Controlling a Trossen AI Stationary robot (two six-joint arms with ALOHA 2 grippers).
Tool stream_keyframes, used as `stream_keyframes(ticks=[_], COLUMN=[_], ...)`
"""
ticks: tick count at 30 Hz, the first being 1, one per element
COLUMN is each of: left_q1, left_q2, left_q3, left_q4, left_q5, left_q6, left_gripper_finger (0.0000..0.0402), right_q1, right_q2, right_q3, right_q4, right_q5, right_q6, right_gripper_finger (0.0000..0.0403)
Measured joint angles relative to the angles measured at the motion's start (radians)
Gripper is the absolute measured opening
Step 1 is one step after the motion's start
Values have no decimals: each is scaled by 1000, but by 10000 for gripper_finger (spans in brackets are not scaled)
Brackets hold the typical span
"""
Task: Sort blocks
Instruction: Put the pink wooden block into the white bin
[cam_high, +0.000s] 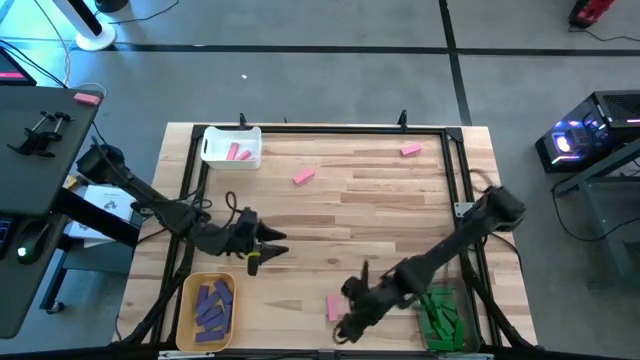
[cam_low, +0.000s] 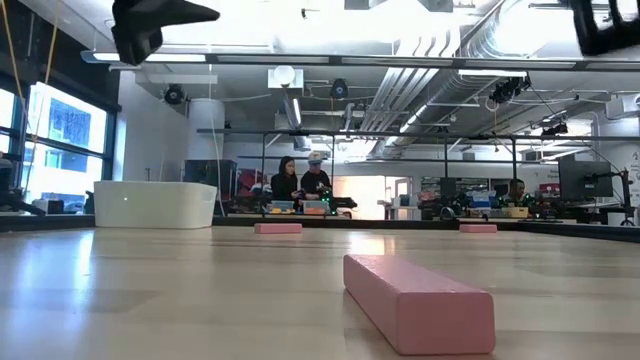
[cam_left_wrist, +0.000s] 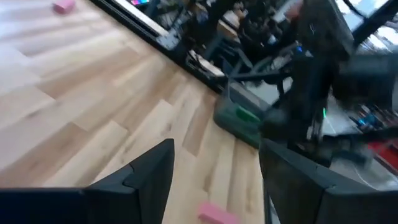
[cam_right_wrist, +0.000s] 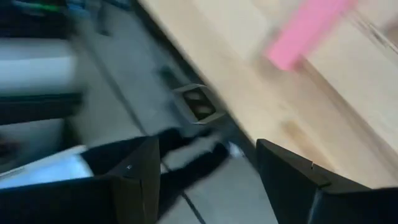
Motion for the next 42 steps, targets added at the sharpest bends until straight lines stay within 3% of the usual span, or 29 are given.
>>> stream_keyframes(ticks=[7, 12, 20, 31, 42], left_q1=[25, 51, 61, 61, 113], left_q2=[-31, -35, -35, -35, -97], left_q3=[0, 0, 0, 1, 2], left_q4=[2, 2, 2, 1, 43], left_q5=[-44, -44, 70, 110, 110], left_q6=[11, 18, 18, 64, 132], left_gripper_finger=[218, 218, 218, 218, 218], right_q1=[-35, -80, -100, -98, -101], right_q2=[235, 376, 530, 552, 545], right_q3=[286, 488, 744, 716, 636], right_q4=[-412, -474, -775, -784, -694], right_q5=[-47, -29, -2, 37, 50], right_q6=[68, 90, 189, 344, 330], right_gripper_finger=[201, 201, 201, 201, 198])
